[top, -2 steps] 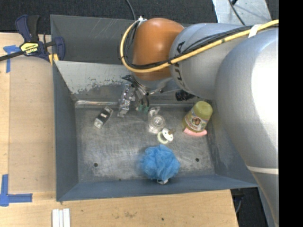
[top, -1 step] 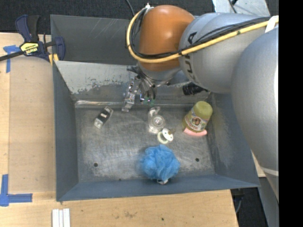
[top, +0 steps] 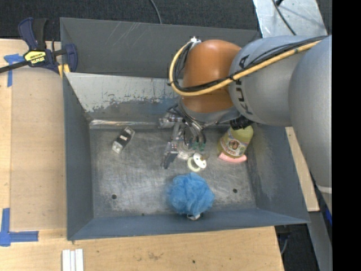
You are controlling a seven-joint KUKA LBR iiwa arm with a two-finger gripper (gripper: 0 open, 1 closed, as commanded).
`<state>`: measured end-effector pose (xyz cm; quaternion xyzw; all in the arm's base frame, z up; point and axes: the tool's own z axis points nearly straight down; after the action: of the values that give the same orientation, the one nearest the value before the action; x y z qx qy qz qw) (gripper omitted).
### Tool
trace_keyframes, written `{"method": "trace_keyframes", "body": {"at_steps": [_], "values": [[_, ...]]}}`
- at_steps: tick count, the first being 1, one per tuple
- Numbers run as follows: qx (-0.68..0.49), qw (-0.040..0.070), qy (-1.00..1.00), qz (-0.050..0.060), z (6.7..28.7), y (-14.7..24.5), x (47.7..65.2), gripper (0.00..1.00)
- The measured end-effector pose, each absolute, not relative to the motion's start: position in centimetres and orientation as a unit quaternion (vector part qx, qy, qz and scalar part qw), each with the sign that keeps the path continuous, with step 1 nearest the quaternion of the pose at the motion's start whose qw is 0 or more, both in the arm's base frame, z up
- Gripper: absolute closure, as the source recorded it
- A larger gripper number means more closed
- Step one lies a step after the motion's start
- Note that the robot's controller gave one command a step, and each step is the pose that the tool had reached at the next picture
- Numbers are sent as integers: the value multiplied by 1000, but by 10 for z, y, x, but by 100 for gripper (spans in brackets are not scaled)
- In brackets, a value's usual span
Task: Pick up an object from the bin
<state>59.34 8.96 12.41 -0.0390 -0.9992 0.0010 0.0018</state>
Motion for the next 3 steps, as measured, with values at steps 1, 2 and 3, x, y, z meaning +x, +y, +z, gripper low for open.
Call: {"method": "trace_keyframes", "body": {"at_steps": [1, 2, 3], "values": [[-39, -1, -999, 0, 127, 91, 595, 0], [-33, -3, -999, -1, 116, 40, 608, 0], [-30, 2, -1000, 1, 147, 25, 556, 0]]}}
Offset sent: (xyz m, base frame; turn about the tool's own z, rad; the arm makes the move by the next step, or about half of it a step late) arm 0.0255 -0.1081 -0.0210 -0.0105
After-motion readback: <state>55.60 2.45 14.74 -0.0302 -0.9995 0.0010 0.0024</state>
